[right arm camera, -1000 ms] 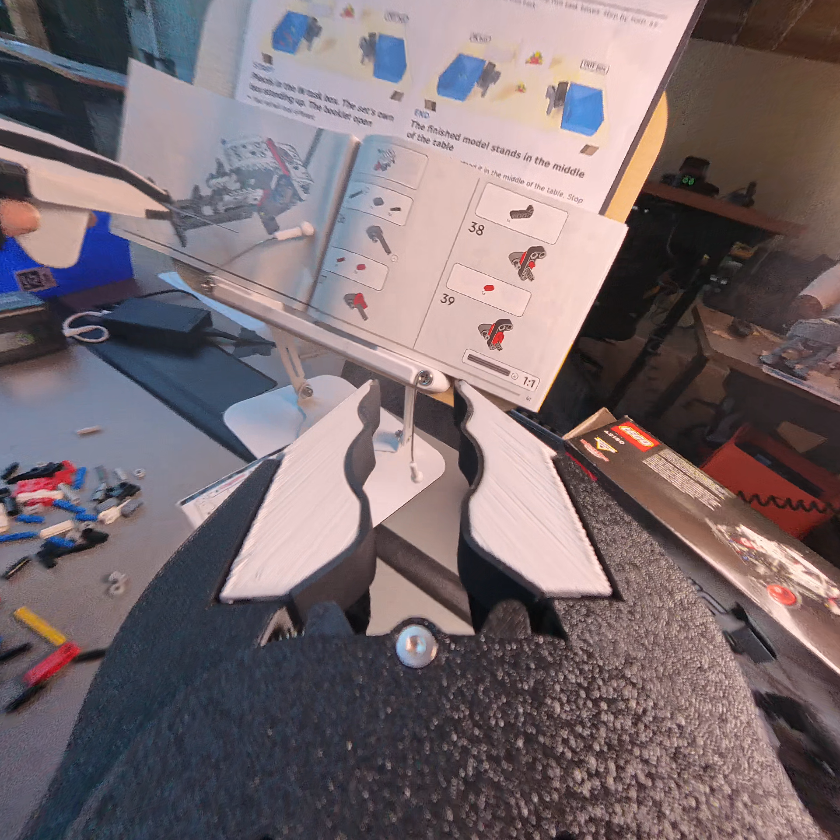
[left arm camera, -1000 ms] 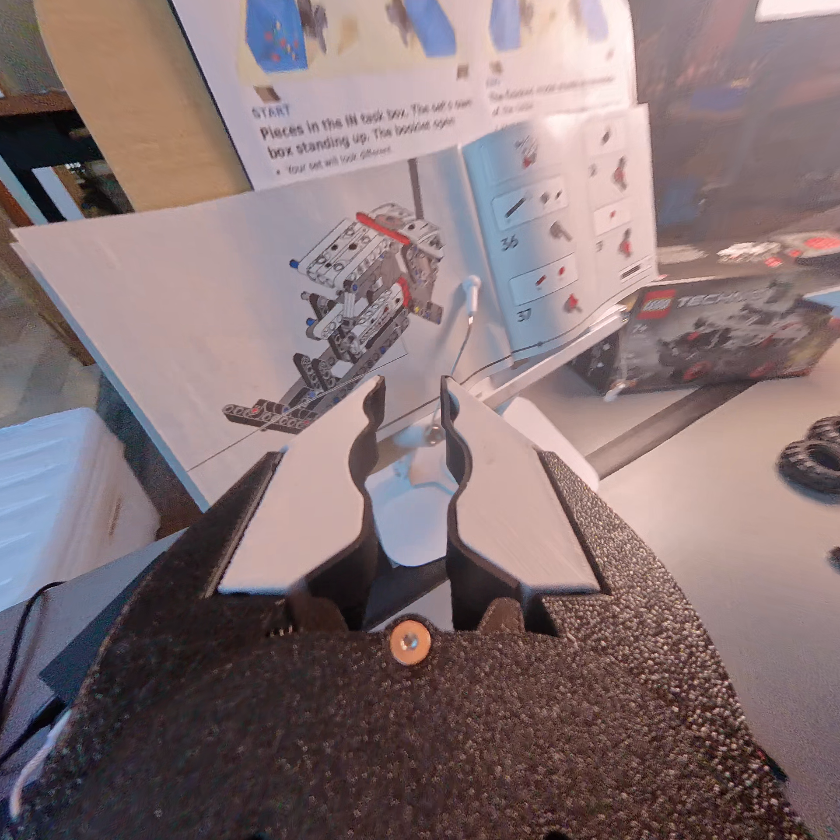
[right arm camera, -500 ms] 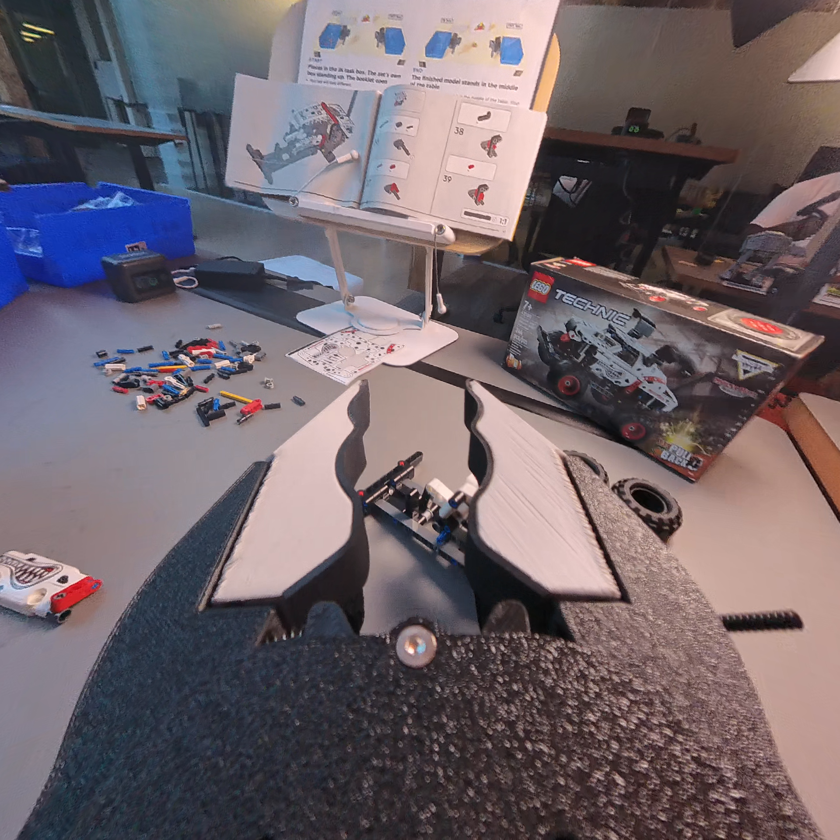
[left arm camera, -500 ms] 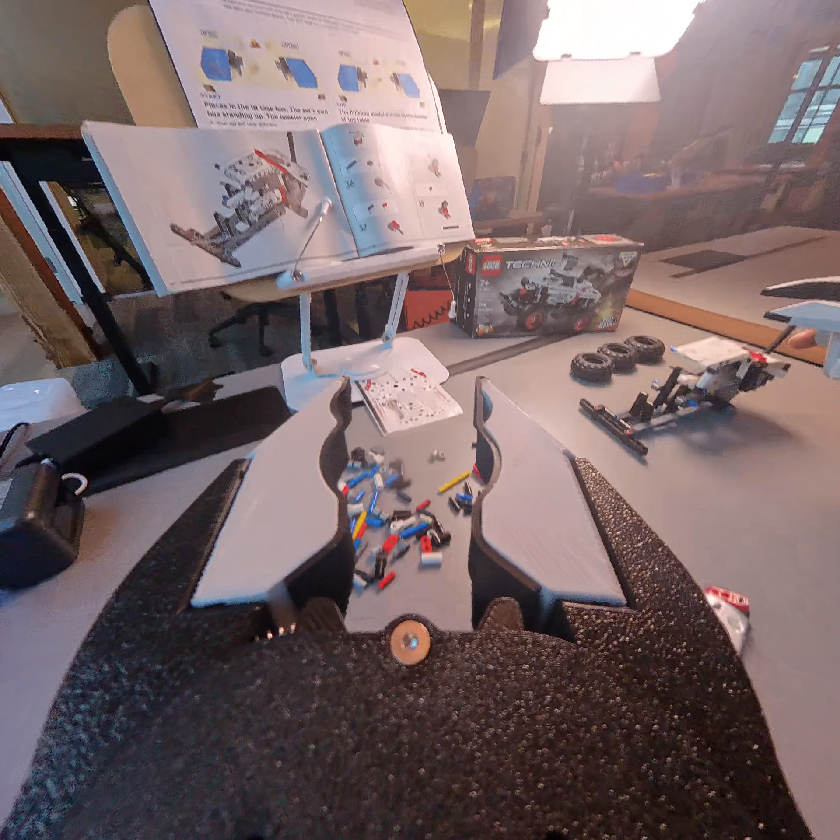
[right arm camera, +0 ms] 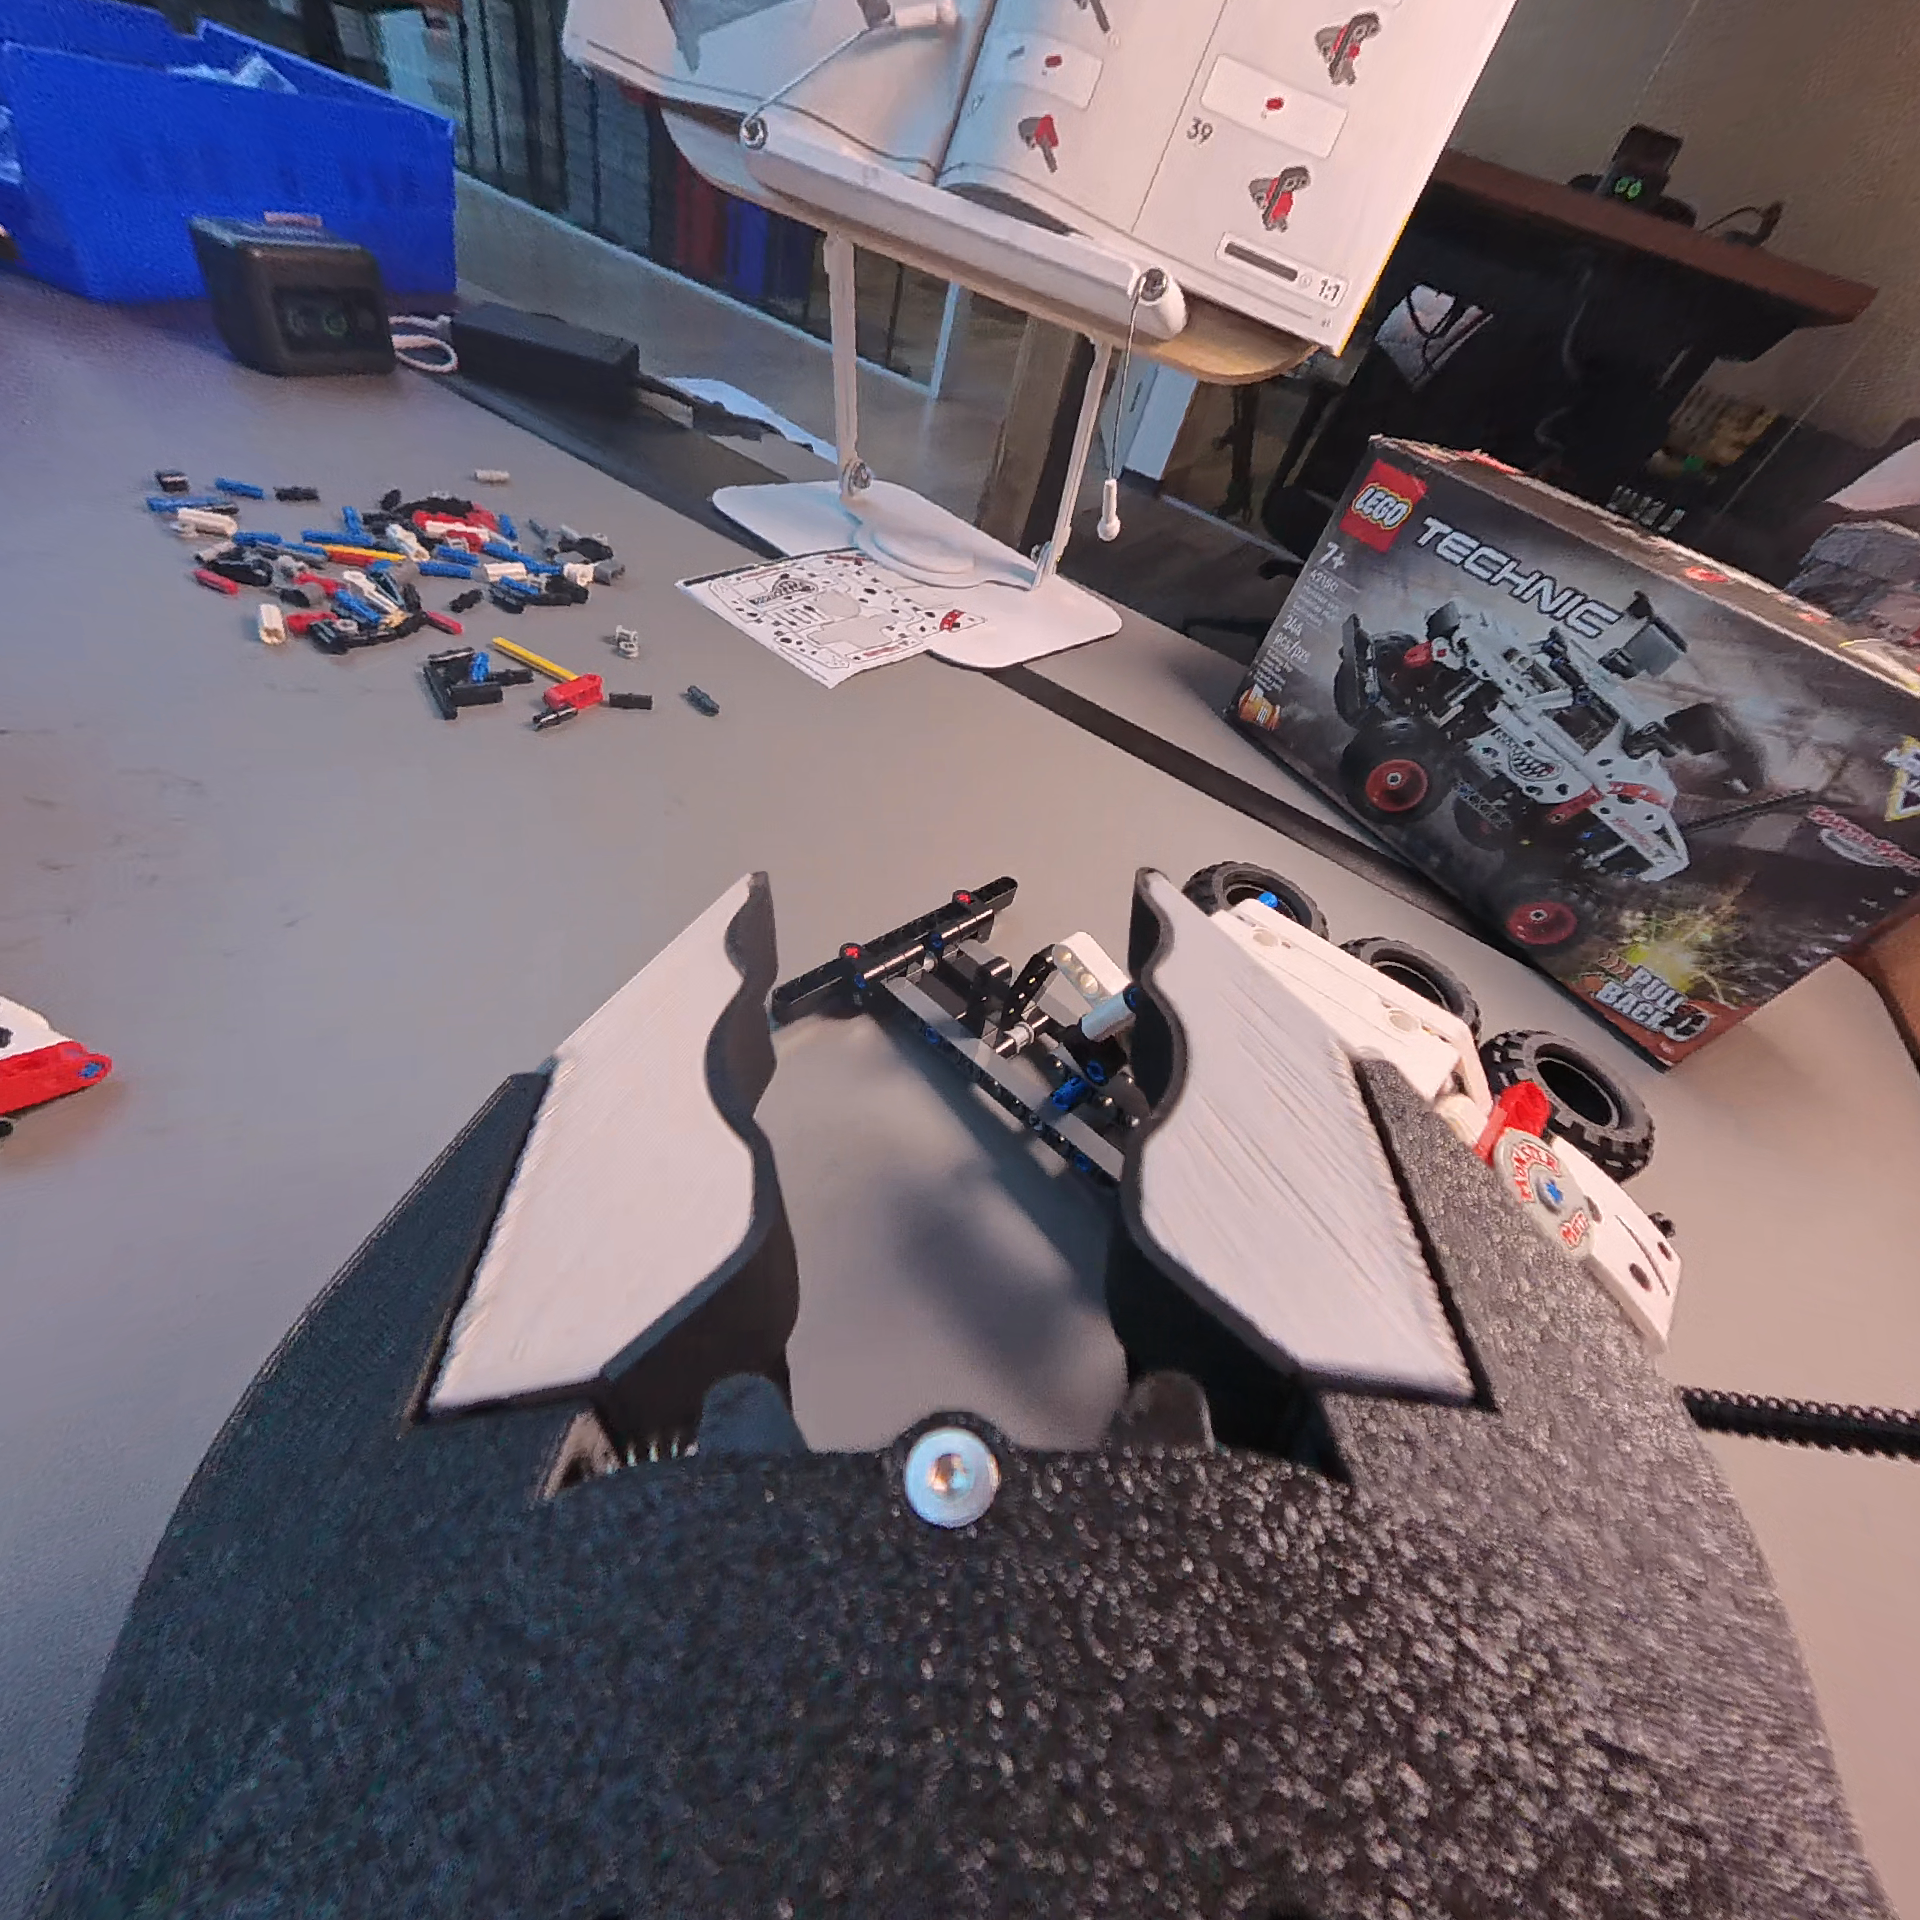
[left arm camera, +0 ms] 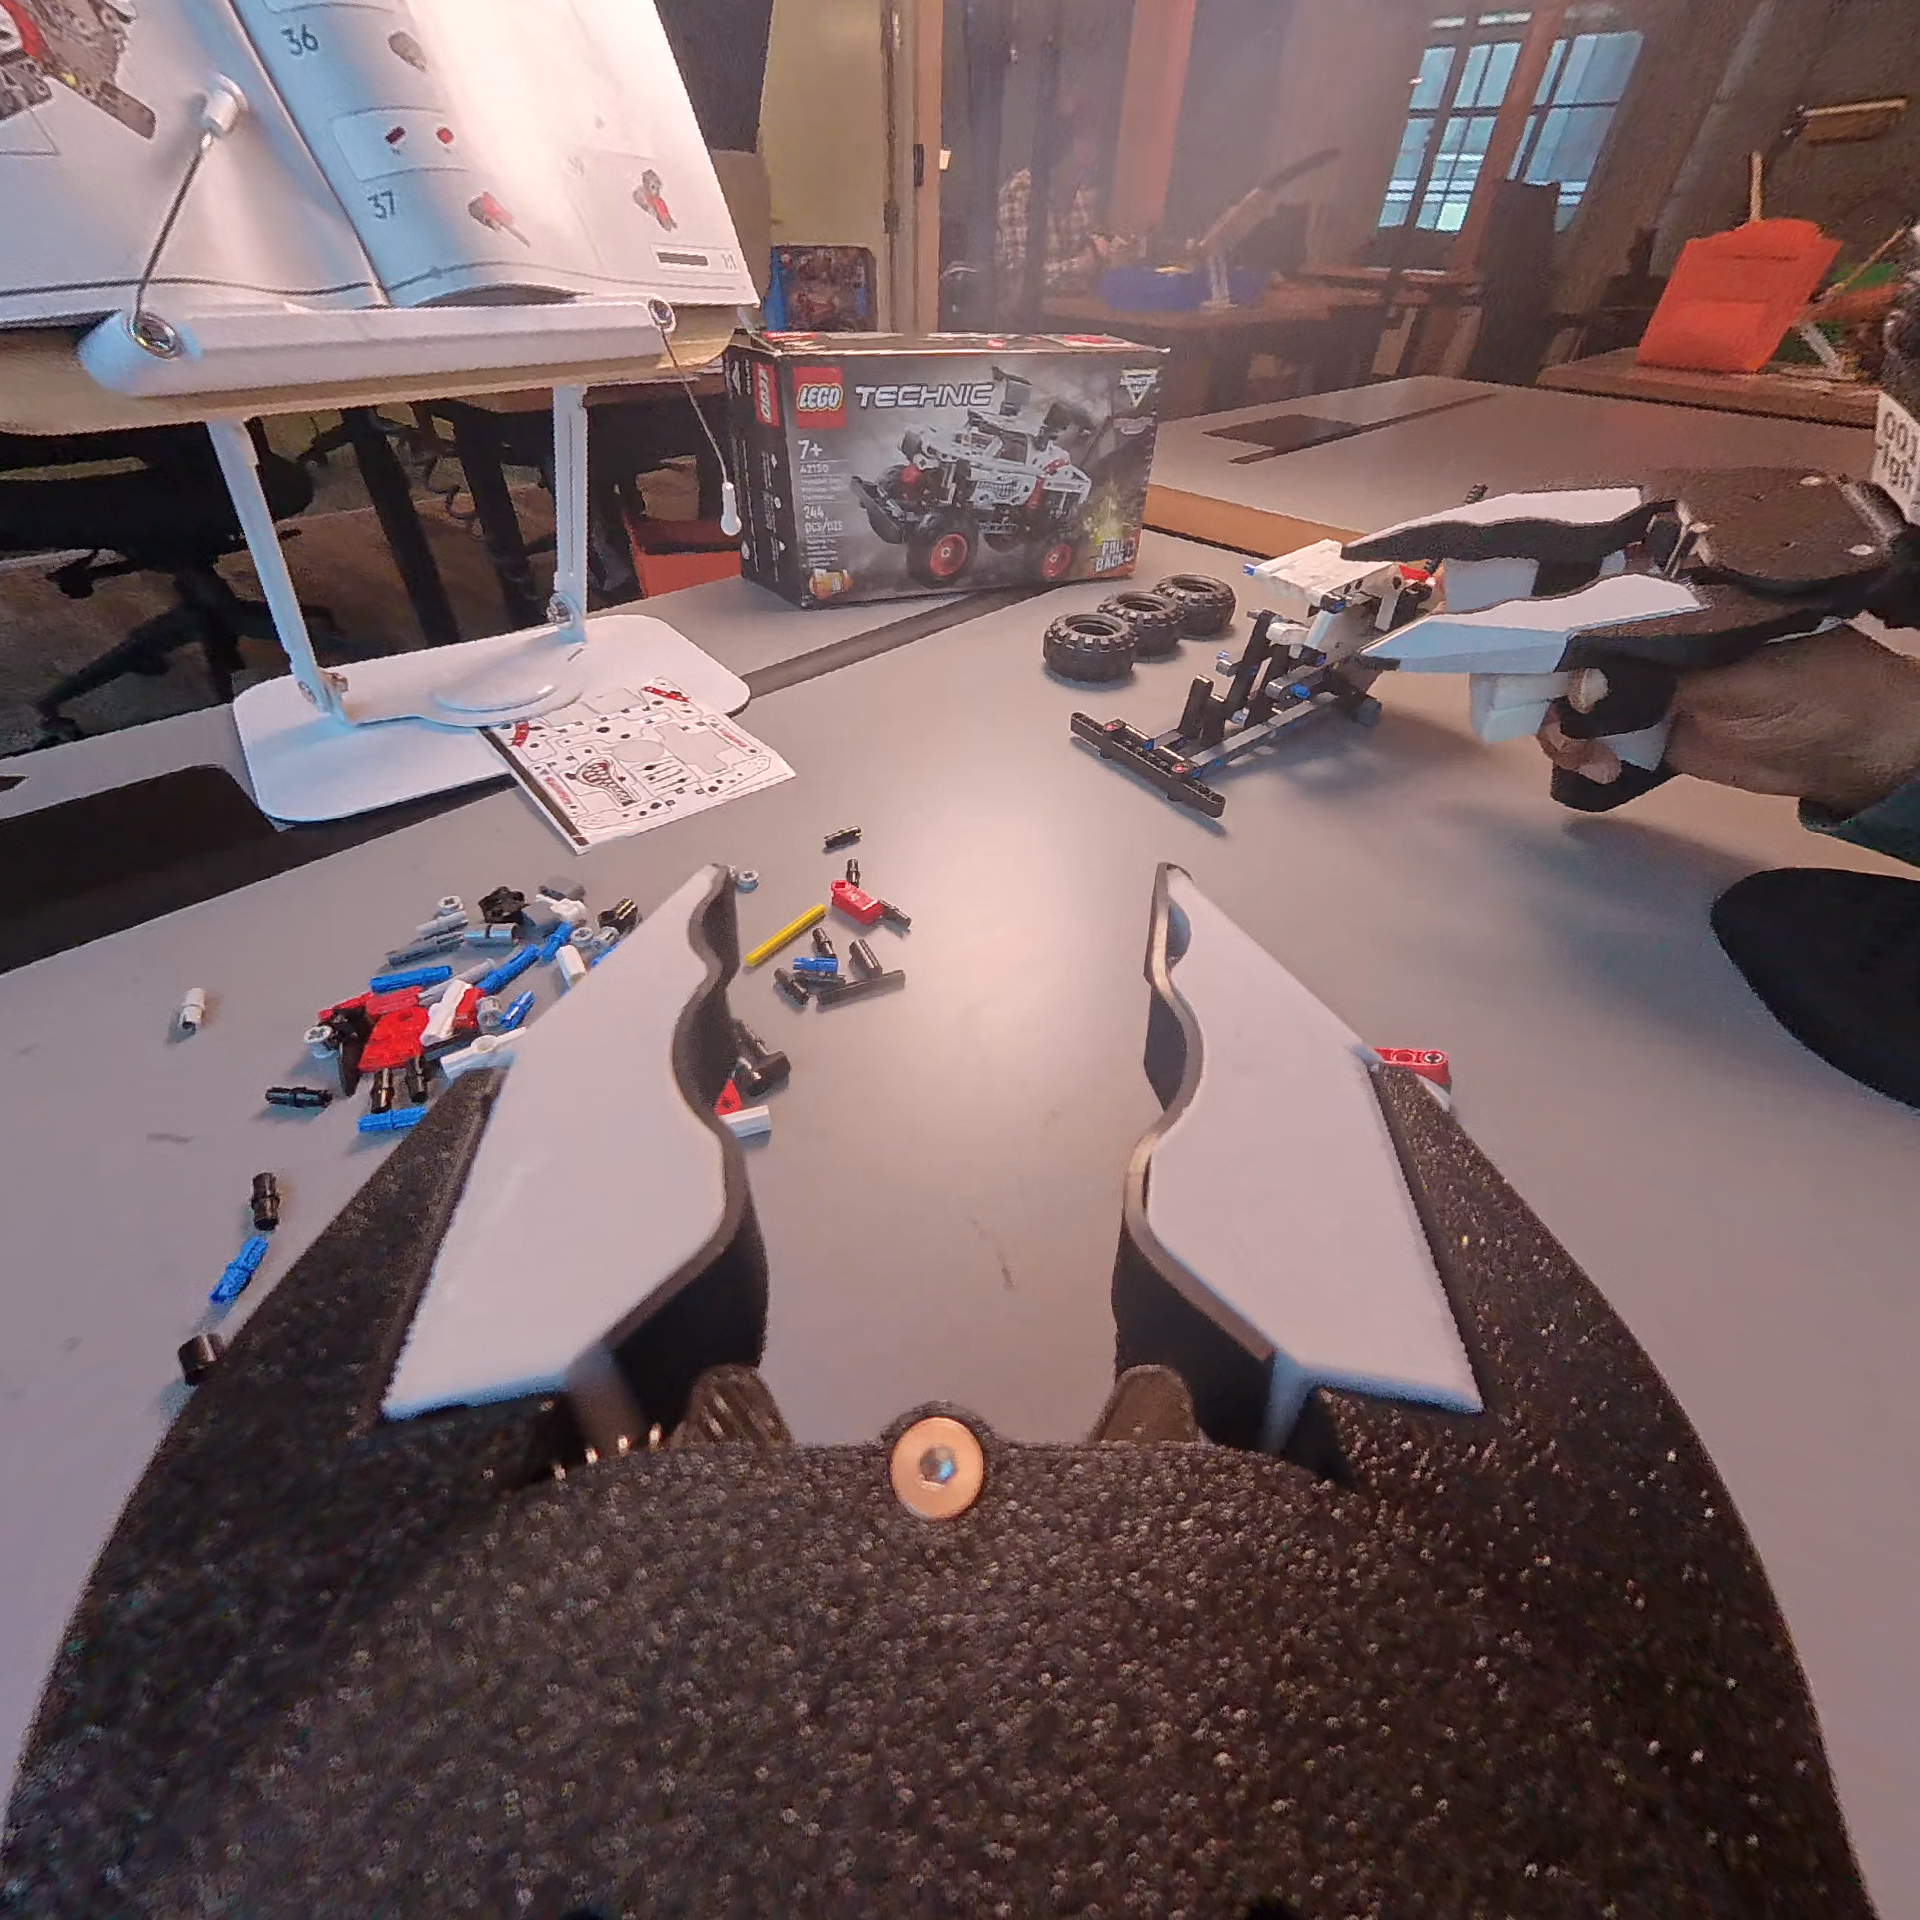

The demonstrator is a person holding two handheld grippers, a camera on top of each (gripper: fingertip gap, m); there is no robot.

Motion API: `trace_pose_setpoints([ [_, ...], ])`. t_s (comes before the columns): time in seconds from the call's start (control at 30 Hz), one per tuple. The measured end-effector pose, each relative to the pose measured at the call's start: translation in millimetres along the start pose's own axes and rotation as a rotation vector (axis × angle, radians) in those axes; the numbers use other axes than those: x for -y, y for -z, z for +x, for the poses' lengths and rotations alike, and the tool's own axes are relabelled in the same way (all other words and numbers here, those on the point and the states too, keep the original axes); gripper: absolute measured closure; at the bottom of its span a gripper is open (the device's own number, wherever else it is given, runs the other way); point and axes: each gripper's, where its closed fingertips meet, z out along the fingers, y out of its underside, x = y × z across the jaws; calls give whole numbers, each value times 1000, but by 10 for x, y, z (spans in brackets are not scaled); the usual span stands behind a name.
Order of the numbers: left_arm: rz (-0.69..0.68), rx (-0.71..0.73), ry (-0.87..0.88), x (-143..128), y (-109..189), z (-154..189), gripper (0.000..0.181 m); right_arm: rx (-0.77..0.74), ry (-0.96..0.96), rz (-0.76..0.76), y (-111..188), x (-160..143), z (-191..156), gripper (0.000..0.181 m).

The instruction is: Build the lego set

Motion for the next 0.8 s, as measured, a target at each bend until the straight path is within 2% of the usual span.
trace_pose_setpoints([
  [0.17, 14, 12, -31, 16, -3, 16, 100, 37, 62, -173, -46, -194, 134, 99],
  [0.3, -16, 7, -97, -88, -59, -1, 101, 106, 290, -409, -107, -389, 324, 88],
  [0.4, -38, -26, -87, -146, -128, 30, 101, 160, 516, -603, -135, -488, 546, 87],
  [0.57, -65, -59, -113, -194, -113, 124, 102, 311, 611, -751, -123, -413, 778, 83],
  [0.73, -69, -93, -95, -199, -112, 185, 104, 483, 690, -918, -155, -774, 893, 82],
  [0.8, -75, -109, -85, -216, -136, 210, 104, 479, 747, -926, -264, -837, 909, 95],
])
